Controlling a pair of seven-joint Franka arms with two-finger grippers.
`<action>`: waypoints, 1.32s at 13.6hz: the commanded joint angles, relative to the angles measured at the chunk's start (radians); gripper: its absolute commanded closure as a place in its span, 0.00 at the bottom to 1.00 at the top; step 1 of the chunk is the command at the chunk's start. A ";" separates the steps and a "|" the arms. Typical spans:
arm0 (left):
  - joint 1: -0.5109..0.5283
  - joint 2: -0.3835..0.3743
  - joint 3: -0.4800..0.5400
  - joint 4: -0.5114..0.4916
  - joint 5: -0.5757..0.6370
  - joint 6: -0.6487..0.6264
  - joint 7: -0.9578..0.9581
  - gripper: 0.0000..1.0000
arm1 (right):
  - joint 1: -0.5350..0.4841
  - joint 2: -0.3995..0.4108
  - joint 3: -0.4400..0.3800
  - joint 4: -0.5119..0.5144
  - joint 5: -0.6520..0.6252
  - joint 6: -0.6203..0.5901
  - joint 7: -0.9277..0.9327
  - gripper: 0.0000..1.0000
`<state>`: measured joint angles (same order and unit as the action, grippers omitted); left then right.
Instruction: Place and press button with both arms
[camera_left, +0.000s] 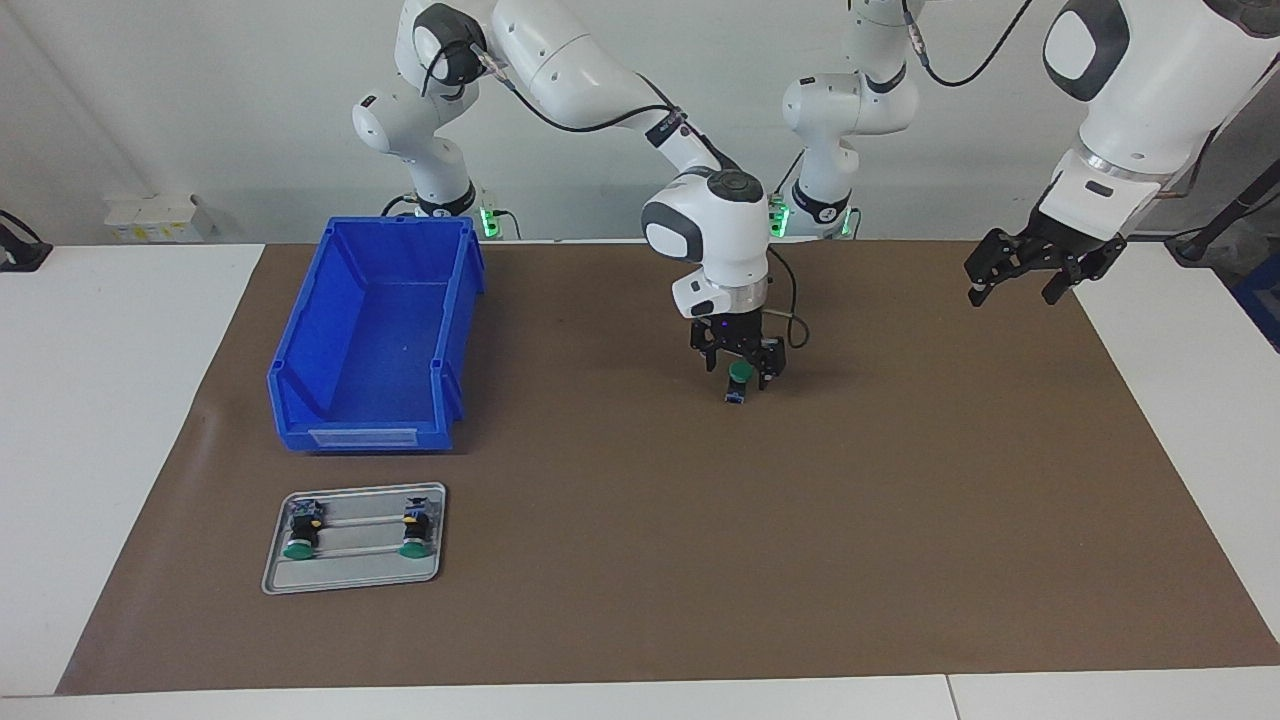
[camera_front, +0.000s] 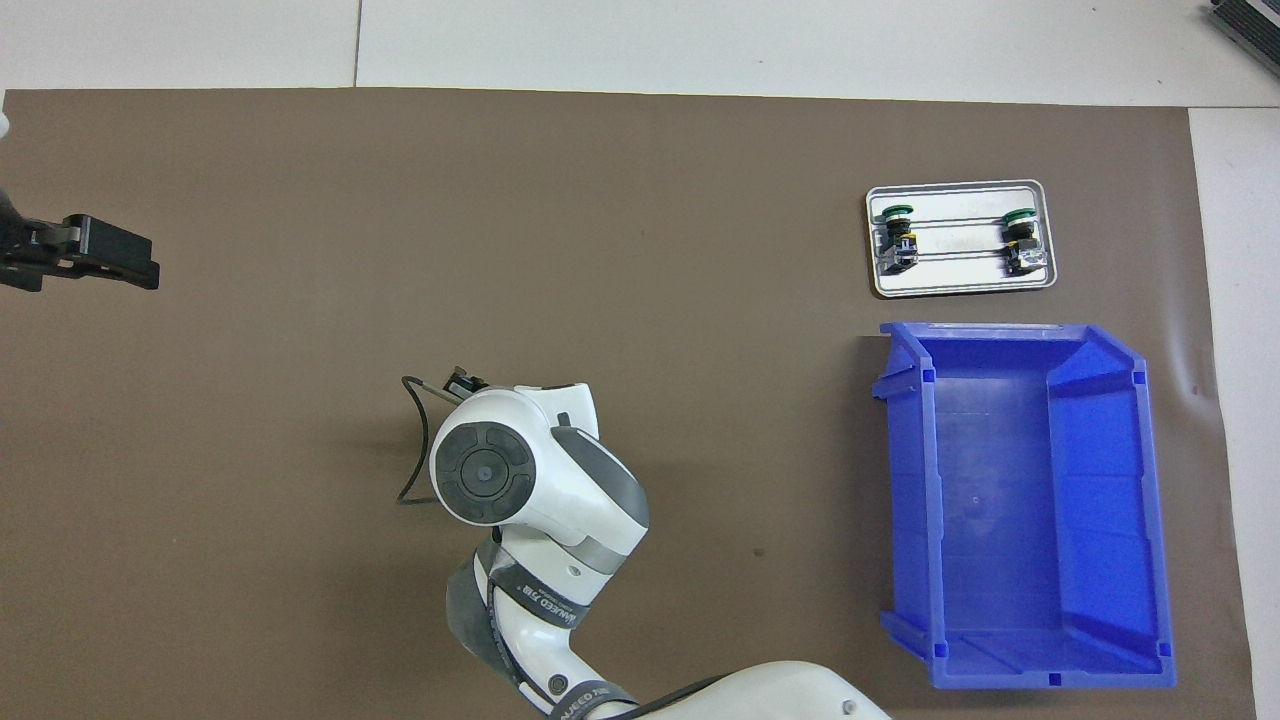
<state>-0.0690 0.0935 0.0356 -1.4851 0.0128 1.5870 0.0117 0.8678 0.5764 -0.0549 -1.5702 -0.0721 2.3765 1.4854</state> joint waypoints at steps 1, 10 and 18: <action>0.002 -0.047 -0.016 -0.069 0.059 0.036 -0.015 0.00 | -0.006 0.008 0.004 0.002 -0.003 0.006 0.015 0.12; 0.012 -0.067 -0.005 -0.087 0.056 0.028 -0.019 0.00 | -0.013 0.005 0.006 0.004 -0.002 -0.005 -0.017 1.00; 0.012 -0.067 -0.005 -0.087 0.056 0.030 -0.019 0.00 | -0.237 -0.219 0.007 -0.001 0.015 -0.299 -0.425 1.00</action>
<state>-0.0589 0.0545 0.0330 -1.5377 0.0522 1.6006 0.0021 0.7025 0.4618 -0.0603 -1.5414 -0.0689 2.1763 1.2035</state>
